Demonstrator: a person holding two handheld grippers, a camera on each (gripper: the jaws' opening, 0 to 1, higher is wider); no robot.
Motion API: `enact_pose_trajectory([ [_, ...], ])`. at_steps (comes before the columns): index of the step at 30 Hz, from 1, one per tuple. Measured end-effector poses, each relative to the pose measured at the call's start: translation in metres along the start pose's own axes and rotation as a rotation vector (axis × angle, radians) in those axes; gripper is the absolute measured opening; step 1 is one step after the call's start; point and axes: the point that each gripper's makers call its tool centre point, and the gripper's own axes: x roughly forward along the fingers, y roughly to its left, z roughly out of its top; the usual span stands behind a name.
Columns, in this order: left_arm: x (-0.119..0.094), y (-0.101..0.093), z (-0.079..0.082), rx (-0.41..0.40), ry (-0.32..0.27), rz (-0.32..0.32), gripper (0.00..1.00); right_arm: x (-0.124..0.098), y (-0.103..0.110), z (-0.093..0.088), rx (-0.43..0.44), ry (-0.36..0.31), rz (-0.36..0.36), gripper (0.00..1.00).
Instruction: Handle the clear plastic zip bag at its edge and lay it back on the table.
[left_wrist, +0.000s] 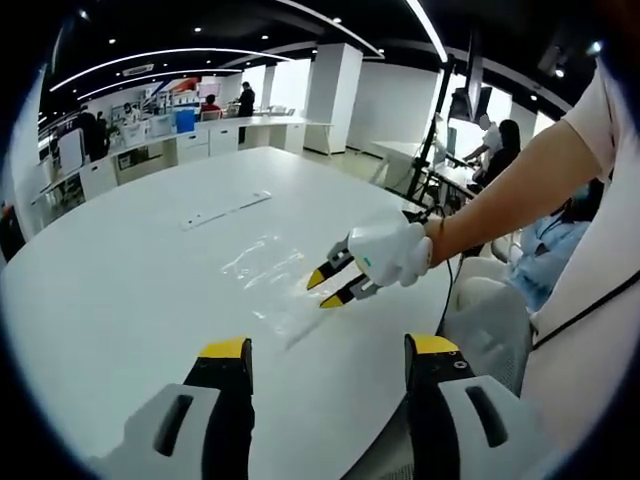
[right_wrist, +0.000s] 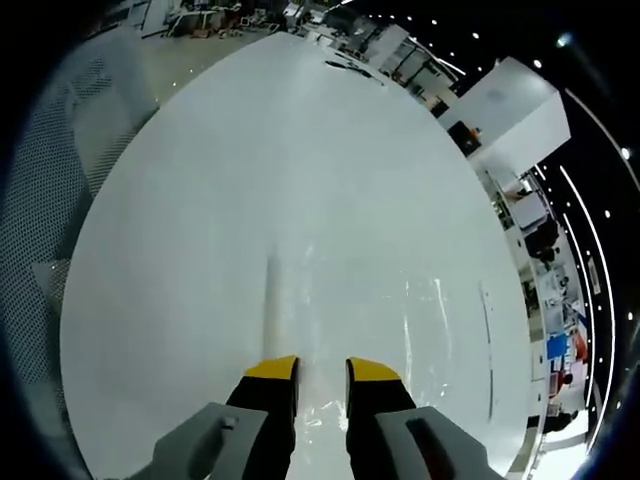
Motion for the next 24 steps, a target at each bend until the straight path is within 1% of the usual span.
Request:
enact_pose_trajectory([
  [4,0.0,0.0,-0.002,0.0,0.004,-0.001,0.59,0.001,0.004,-0.001,0.007,0.002,0.016,0.18],
  [11,-0.001,0.0,-0.005,0.003,0.01,0.001,0.59,-0.002,0.006,-0.002,0.02,-0.001,0.02,0.23],
  [20,-0.003,-0.002,-0.008,0.015,0.015,0.007,0.59,-0.011,0.011,0.0,0.099,-0.039,0.026,0.33],
  [22,-0.004,-0.003,-0.009,0.015,0.015,0.008,0.6,-0.014,0.011,0.002,0.122,-0.057,0.024,0.35],
  [24,-0.004,-0.003,-0.013,0.014,0.017,0.008,0.6,-0.017,0.011,0.002,0.14,-0.06,0.019,0.36],
])
